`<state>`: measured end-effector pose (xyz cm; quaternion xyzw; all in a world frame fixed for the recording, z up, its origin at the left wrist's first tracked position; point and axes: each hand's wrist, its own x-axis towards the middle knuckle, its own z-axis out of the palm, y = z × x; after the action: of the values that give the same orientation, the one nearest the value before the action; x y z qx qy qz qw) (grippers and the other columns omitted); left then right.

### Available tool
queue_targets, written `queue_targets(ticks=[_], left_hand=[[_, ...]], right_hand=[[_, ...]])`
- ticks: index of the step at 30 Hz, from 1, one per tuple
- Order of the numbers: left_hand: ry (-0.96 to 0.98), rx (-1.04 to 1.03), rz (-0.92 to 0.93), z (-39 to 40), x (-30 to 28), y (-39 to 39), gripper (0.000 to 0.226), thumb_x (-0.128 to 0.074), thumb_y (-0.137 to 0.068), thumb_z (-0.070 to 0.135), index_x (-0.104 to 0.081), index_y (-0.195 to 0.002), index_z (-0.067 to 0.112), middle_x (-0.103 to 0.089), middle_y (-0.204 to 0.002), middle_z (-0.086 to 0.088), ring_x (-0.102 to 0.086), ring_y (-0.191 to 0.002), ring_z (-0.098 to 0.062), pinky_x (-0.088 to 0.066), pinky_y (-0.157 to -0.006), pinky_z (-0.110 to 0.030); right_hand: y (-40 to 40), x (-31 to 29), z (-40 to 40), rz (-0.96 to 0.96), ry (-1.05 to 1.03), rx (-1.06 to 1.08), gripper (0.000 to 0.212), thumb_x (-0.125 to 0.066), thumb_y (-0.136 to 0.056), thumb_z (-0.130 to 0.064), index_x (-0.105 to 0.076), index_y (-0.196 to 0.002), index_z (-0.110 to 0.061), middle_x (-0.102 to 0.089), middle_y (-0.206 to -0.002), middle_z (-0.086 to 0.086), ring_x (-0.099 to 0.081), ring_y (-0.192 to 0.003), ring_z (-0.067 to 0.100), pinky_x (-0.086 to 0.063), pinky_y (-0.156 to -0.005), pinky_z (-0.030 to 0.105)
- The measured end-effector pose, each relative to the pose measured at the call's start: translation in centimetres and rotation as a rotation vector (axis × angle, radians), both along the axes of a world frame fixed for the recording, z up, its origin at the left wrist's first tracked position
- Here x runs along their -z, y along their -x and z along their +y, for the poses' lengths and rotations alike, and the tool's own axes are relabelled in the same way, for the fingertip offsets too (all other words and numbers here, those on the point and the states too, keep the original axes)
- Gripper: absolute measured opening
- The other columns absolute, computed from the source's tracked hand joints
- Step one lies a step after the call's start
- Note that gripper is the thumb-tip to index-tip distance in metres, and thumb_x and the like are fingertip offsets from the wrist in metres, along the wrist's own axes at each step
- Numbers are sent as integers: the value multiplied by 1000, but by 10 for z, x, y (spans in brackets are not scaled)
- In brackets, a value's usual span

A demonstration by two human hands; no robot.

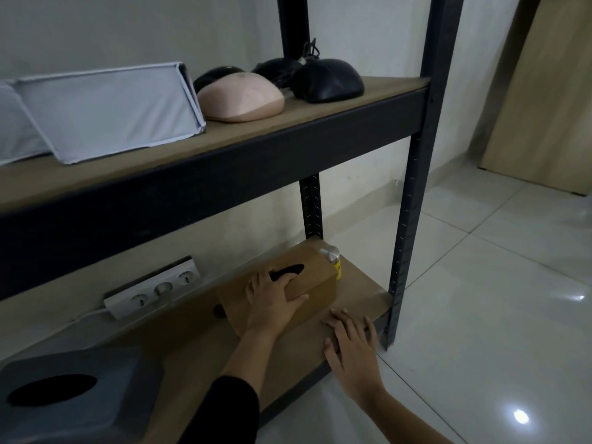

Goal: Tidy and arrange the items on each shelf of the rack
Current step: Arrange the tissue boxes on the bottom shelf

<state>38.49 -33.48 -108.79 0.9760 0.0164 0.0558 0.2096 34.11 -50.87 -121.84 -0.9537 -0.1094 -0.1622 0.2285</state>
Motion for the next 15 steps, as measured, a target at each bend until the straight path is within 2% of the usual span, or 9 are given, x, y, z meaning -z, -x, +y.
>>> queue_targets(ticks=[7, 11, 15], left_hand=[[53, 33, 42, 13, -11, 13, 60, -56, -81, 65, -44, -133, 37, -33, -141, 2, -27, -133, -24, -19, -114, -44], [39, -12, -50, 56, -27, 44, 43, -46, -93, 52, -47, -131, 32, -40, -134, 3, -32, -131, -19, -23, -113, -40], [-34, -171, -105, 131, -42, 88, 39, -48, -95, 41, -49, -130, 22, -44, -133, -4, -36, -129, -25, -30, -109, -46]], right_hand=[[4, -3, 6, 3, 60, -44, 36, -33, -95, -39, -57, -120, -29, -57, -130, -6, -45, -132, 16, -15, -115, 50], [22, -8, 34, -32, 53, -256, 28, -38, -95, -40, -56, -116, -33, -56, -120, -14, -48, -122, 11, -21, -111, 46], [51, -11, 88, -25, -43, -491, 25, -43, -96, -37, -57, -116, -34, -55, -118, -18, -48, -116, 7, -28, -108, 39]])
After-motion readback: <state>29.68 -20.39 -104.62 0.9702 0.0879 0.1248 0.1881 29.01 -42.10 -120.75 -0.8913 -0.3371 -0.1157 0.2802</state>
